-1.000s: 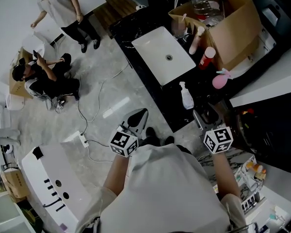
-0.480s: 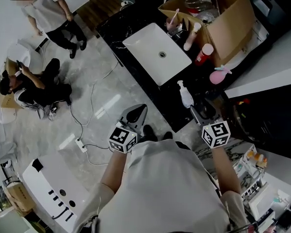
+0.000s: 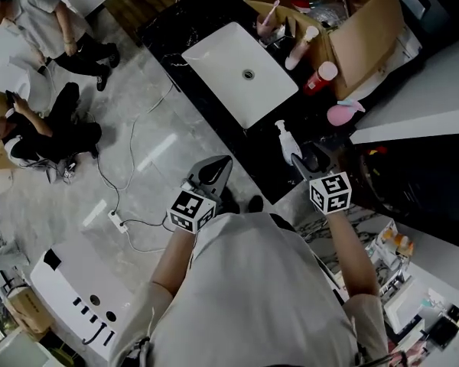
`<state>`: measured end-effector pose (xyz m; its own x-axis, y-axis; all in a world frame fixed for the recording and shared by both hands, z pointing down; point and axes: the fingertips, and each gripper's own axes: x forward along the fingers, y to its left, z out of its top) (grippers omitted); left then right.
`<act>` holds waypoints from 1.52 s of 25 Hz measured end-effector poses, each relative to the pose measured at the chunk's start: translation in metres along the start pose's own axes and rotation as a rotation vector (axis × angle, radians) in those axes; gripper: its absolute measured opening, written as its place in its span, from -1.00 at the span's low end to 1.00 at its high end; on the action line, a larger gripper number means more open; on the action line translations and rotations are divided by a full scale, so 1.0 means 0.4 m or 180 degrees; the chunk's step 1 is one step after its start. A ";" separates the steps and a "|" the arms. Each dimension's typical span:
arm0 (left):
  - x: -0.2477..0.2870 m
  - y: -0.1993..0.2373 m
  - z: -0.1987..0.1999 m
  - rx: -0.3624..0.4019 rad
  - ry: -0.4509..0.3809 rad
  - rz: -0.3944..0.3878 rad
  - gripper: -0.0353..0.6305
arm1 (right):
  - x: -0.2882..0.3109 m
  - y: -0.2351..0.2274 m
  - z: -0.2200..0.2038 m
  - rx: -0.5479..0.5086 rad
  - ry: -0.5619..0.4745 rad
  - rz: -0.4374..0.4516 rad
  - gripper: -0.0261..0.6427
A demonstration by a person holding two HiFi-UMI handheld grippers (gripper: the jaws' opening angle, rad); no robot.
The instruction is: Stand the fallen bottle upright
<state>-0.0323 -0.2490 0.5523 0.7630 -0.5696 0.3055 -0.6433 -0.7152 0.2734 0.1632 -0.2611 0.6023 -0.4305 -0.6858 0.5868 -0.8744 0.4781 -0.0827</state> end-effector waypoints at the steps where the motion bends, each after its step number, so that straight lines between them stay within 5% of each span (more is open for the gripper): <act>1: 0.005 0.002 -0.003 -0.0004 0.0017 -0.0017 -0.87 | 0.017 -0.004 -0.014 -0.0007 0.0066 0.0006 -0.11; 27: 0.061 0.127 -0.137 -0.0224 0.0374 -0.0103 -0.87 | 0.371 -0.104 -0.322 0.0031 0.1586 -0.0066 -0.04; 38: 0.036 0.170 -0.175 -0.0304 0.0433 0.0006 -0.87 | 0.428 -0.107 -0.370 0.0032 0.2009 -0.0141 -0.04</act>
<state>-0.0695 -0.2775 0.6391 0.7505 -0.5062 0.4250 -0.6527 -0.6687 0.3562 0.1600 -0.3178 0.8255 -0.1815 -0.2476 0.9517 -0.8918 0.4493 -0.0532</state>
